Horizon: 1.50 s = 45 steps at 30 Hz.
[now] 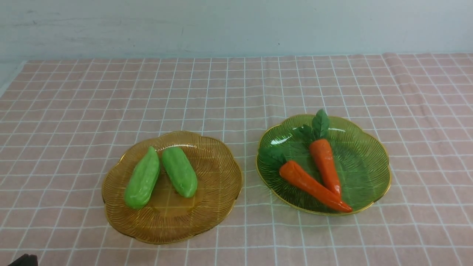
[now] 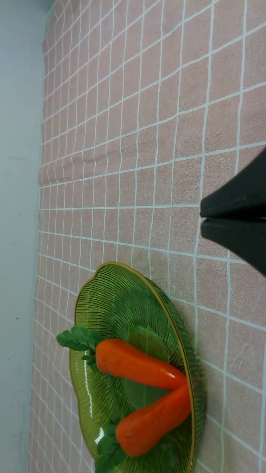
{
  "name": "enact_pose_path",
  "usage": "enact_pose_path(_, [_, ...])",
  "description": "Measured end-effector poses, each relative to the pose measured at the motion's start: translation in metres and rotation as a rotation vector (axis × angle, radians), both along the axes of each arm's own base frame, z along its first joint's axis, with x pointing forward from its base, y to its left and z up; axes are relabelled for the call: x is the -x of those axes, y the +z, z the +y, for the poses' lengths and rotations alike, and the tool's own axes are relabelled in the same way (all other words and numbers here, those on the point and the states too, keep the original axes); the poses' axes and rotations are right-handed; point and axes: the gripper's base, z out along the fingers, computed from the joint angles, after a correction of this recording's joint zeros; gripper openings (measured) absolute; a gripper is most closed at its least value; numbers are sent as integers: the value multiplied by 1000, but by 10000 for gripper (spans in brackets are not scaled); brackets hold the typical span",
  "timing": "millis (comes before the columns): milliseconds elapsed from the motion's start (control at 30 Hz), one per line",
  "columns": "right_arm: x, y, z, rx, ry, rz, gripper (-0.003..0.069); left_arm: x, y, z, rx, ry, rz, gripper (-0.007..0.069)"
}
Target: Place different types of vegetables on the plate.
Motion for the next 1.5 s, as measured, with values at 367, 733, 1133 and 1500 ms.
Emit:
enact_pose_path(367, [0, 0, 0, -2, 0, 2, -15, 5, -32, 5, -19, 71, 2, -3])
enact_pose_path(733, [0, 0, 0, -2, 0, 2, -15, 5, -32, 5, -18, 73, 2, -3])
enact_pose_path(1133, [0, 0, 0, -3, 0, 2, -15, 5, -32, 5, -18, 73, 2, -3])
enact_pose_path(1500, [0, 0, 0, -3, 0, 2, -15, 5, -32, 5, -18, 73, 2, -3])
